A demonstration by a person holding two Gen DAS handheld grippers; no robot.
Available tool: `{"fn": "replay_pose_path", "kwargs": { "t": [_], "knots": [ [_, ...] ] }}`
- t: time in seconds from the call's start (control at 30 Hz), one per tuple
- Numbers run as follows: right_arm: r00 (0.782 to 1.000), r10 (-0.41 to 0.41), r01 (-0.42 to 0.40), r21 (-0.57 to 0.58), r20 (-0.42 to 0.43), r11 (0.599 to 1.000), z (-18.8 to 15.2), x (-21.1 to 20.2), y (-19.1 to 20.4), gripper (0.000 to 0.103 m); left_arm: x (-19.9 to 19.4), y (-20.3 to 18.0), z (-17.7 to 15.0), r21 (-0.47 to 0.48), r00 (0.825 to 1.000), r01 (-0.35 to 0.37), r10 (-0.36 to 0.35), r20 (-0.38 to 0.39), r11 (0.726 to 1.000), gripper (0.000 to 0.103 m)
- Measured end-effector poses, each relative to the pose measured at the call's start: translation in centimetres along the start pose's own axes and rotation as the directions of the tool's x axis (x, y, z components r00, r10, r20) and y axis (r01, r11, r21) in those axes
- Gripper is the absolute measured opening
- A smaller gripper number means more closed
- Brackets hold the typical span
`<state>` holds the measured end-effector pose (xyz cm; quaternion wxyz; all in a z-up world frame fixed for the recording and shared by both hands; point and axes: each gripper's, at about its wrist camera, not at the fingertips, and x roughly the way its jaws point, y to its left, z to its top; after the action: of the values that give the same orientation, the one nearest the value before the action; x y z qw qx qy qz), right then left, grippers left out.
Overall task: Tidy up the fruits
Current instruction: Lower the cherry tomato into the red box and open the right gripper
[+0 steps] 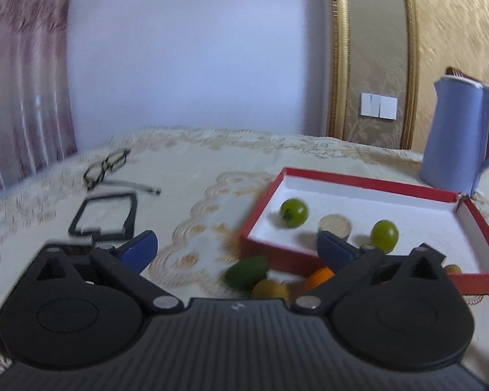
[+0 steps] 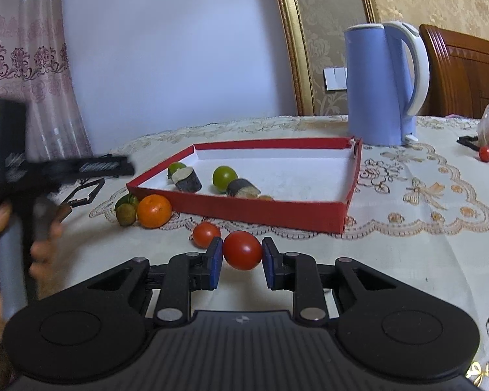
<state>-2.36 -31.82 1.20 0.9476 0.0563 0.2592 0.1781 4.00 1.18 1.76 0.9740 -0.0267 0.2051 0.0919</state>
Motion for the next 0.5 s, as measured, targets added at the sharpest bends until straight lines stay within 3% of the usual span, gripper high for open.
{"fn": "replay_pose_path", "kwargs": {
  "t": [0.23,0.5],
  "knots": [
    [0.999,-0.054,0.054,-0.004,0.009,0.999,2.7,2.1,-0.7,0.025,0.4,3.1,-1.3,-0.128,0.999,0.034,-0.036,-0.017,0.991,0.103],
    [0.993,-0.116,0.116,0.013,-0.003,0.993,5.6,6.1,-2.0,0.025,0.9,2.8,-1.4,-0.112,0.998,-0.005,-0.002,-0.058,0.994,0.103]
  ]
}}
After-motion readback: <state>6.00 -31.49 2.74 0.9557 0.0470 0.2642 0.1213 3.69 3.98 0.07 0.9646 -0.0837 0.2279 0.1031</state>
